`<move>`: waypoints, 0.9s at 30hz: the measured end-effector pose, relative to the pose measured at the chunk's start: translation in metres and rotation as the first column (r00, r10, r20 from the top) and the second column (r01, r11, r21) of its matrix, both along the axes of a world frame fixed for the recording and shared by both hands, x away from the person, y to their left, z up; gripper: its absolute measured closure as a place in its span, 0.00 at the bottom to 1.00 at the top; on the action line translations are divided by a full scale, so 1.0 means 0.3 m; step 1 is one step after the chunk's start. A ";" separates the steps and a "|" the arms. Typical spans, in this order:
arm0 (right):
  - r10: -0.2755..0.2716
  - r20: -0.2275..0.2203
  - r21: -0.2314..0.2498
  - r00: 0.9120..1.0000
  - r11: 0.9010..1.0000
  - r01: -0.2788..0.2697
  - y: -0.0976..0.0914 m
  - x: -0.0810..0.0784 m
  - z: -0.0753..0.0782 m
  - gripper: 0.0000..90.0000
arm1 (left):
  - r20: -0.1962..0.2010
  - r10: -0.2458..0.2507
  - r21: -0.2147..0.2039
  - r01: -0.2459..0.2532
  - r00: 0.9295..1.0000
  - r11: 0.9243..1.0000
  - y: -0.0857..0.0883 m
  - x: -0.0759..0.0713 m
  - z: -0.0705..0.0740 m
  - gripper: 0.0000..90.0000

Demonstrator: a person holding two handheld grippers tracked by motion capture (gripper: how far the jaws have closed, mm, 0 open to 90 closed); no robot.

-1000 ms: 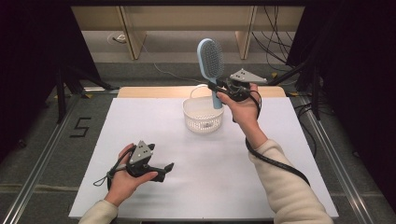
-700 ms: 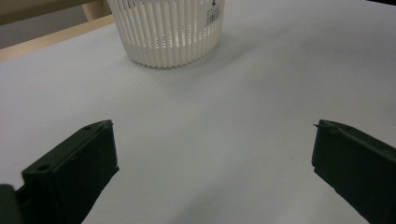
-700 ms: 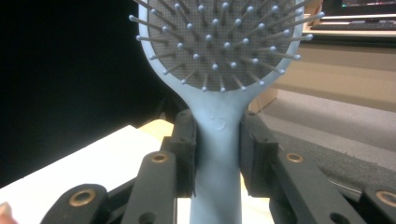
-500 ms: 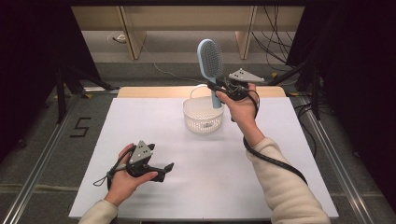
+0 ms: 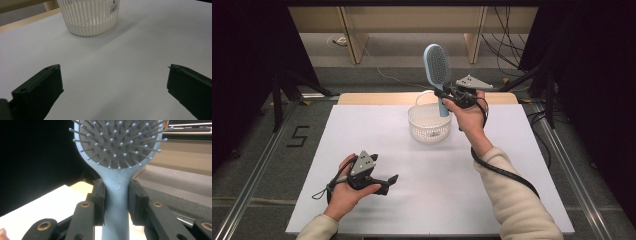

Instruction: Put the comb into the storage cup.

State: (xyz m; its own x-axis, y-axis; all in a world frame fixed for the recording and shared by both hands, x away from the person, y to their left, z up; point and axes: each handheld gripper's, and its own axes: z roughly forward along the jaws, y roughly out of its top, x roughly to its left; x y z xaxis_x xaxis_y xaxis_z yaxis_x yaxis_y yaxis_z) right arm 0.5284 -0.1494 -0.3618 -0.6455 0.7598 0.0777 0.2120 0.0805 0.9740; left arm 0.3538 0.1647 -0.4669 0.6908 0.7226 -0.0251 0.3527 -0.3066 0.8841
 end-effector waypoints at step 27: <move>0.002 -0.014 -0.022 1.000 1.000 -0.003 0.018 0.012 -0.031 0.78 | 0.000 -0.002 0.000 0.002 1.000 1.000 -0.001 0.000 0.001 0.00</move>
State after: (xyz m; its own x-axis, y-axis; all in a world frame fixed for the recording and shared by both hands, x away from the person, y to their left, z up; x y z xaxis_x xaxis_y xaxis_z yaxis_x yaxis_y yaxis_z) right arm 0.5319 -0.1439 -0.3711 -0.6464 0.7597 0.0703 0.2257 0.1024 0.9688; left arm 0.3539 0.1645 -0.4666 0.6925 0.7209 -0.0251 0.3521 -0.3073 0.8841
